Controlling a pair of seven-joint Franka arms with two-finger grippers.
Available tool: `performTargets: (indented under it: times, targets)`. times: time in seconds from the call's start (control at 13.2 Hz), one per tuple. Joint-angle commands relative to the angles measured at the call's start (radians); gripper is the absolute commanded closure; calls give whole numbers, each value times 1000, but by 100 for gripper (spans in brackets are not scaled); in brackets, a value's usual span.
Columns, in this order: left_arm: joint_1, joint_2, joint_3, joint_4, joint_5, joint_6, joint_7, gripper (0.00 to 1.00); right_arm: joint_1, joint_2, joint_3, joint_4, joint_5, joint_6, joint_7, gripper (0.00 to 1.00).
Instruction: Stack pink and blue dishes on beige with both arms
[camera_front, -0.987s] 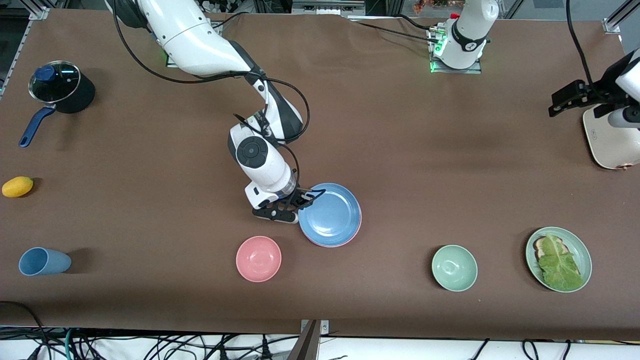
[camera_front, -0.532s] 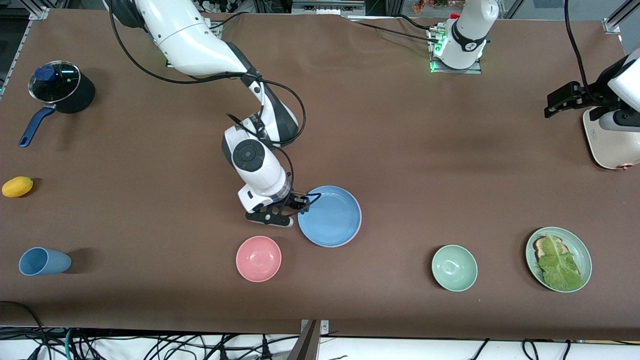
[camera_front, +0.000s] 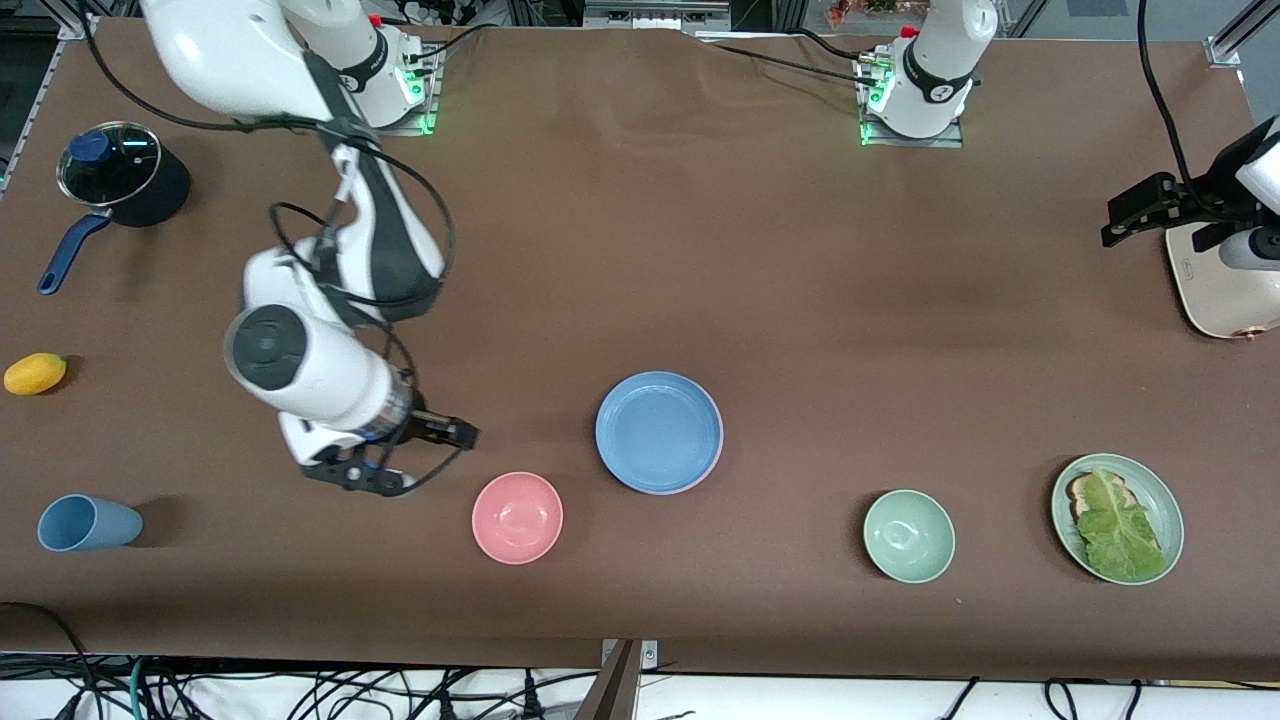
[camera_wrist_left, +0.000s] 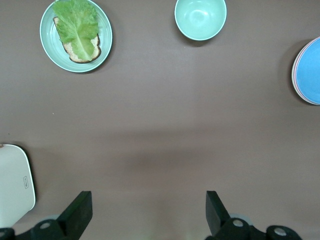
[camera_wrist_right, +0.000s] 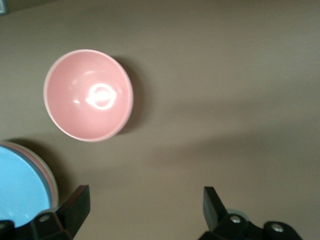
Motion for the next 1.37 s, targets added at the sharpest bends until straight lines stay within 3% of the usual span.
performTargets:
  times: [0.0, 0.23, 0.46, 0.68, 0.84, 0.91, 1.29]
  targets:
    - [0, 21, 3, 29, -6, 12, 25, 0, 10, -145, -56, -64, -3, -134, -141, 0]
    - [5, 22, 4, 29, -16, 16, 25, 0, 13, -326, -97, -189, -21, -203, -232, 0]
    - [9, 24, 4, 32, -10, 16, 24, 0, -25, -464, -94, -256, -95, -286, -336, 0]
    - [9, 30, 3, 35, -4, 16, 22, 0, -230, -546, 63, -286, -94, -355, -358, 0]
    - [9, 30, 3, 41, -7, 16, 22, 0, -301, -679, 120, -438, -92, -323, -362, 0]
    - [8, 30, 1, 44, -7, 16, 22, 0, -298, -707, 120, -466, -92, -325, -359, 0]
    - [3, 30, 0, 44, -13, 16, 24, 0, -300, -664, 117, -392, -87, -343, -368, 0]
